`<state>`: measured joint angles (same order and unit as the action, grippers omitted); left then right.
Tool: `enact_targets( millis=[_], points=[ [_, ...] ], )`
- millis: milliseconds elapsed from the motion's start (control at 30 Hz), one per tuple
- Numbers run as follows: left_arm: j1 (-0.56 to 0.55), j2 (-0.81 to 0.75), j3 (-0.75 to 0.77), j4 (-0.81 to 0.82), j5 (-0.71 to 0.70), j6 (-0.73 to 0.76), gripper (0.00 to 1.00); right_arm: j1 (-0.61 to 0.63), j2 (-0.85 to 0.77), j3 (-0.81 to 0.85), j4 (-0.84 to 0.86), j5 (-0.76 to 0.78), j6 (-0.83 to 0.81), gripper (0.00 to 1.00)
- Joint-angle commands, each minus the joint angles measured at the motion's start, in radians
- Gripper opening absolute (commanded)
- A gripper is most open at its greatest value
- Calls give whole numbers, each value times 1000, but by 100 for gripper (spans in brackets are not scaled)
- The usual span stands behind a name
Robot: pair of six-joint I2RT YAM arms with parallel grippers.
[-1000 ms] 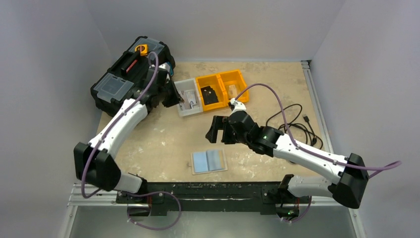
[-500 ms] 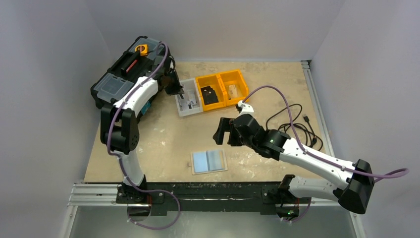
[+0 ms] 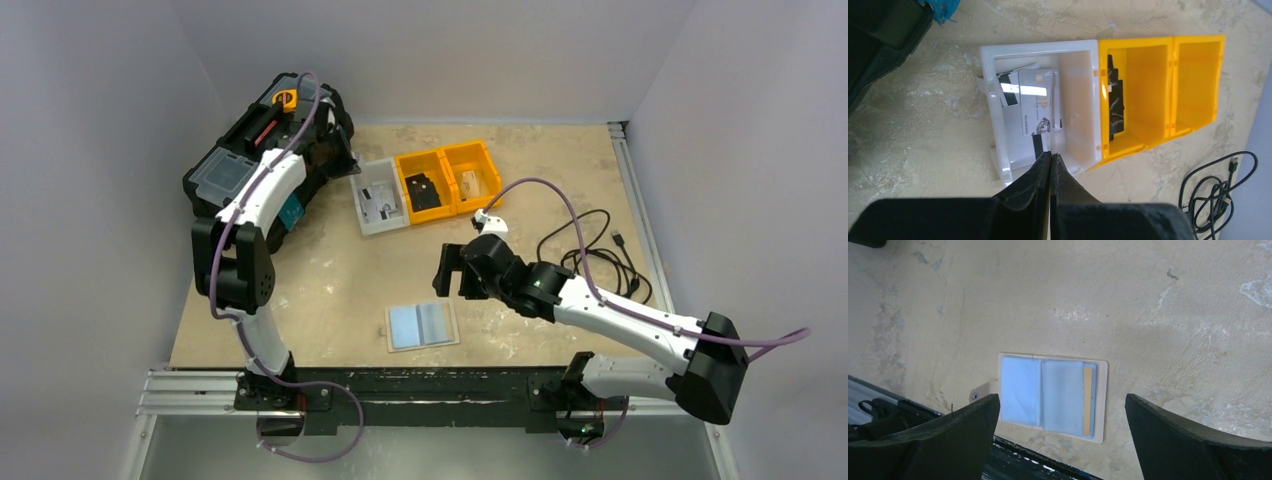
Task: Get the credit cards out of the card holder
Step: Place the credit card in the storage box.
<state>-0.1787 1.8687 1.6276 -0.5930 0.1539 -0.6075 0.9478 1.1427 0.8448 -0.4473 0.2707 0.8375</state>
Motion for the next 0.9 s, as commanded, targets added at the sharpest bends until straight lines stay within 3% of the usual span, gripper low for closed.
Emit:
enact_targets(
  millis=[0, 267, 800, 833, 867],
  points=[
    [-1, -67, 36, 26, 14, 22, 0, -4, 35, 11, 31, -2, -5, 99],
    [-1, -44, -10, 26, 14, 22, 0, -4, 55, 15, 34, -13, -6, 99],
    [-52, 109, 60, 30, 20, 22, 0, -5, 88, 29, 73, -24, -11, 99],
    [-57, 121, 59, -75, 104, 90, 23, -4, 97, 34, 73, -24, -13, 99],
    [-63, 127, 55, -87, 115, 101, 28, -5, 101, 36, 74, -25, -13, 99]
  ],
)
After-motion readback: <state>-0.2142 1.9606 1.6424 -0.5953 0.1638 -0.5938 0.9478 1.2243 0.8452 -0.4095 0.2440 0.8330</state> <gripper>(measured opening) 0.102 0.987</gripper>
